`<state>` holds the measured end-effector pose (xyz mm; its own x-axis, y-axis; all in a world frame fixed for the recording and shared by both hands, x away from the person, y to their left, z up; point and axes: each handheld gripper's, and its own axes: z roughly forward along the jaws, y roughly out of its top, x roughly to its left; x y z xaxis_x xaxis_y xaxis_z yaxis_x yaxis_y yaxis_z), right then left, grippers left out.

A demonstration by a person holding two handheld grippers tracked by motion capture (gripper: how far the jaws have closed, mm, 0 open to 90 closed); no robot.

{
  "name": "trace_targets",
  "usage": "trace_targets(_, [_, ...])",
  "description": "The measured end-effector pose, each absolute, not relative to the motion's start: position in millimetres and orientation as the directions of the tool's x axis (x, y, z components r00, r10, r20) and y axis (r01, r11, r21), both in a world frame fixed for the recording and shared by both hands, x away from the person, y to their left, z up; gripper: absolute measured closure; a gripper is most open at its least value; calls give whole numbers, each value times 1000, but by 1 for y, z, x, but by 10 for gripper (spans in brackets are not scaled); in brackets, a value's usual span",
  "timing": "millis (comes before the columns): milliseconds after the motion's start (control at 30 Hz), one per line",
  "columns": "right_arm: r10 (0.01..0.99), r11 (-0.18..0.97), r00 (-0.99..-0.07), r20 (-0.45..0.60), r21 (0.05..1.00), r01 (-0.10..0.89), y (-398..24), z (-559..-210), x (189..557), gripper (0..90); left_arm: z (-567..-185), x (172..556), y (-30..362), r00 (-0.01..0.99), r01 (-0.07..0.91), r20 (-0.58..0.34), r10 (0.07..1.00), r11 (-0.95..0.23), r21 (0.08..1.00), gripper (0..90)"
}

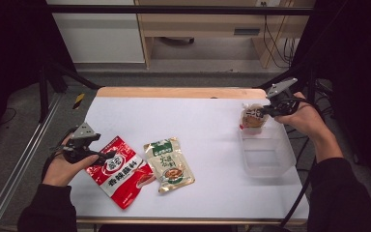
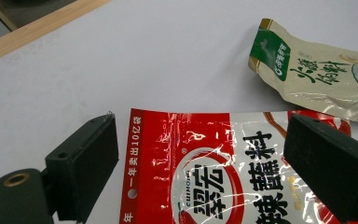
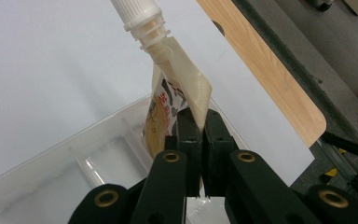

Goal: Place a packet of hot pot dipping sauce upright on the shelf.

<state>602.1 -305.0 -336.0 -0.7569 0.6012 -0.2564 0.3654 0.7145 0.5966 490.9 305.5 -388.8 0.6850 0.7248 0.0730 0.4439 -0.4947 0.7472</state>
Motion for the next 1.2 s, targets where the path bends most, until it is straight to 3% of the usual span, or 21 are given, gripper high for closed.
trace_targets(733, [634, 686, -742, -216, 600, 412, -318, -349, 604, 864, -389, 491, 308, 684, 448, 68, 726, -492, 746, 103])
trace_targets(867, [661, 666, -724, -199, 599, 444, -322, -349, 604, 785, -390, 491, 308, 686, 450, 68, 724, -495, 743, 103])
trace_targets(900, [679, 649, -709, -188, 604, 462, -323, -349, 603, 710, -390, 491, 307, 687, 449, 68, 724, -496, 743, 103])
trace_targets(1000, [688, 642, -703, -180, 602, 474, -324, -350, 602, 633, -390, 491, 307, 688, 448, 69, 722, -497, 743, 103])
trace_targets(1100, [712, 623, -673, -200, 621, 475, -323, -344, 597, 473, -390, 491, 307, 686, 448, 70, 724, -497, 743, 103])
trace_targets(1200, [723, 613, -656, -216, 639, 465, -321, -338, 592, 394, -390, 491, 307, 686, 449, 70, 724, -497, 743, 103])
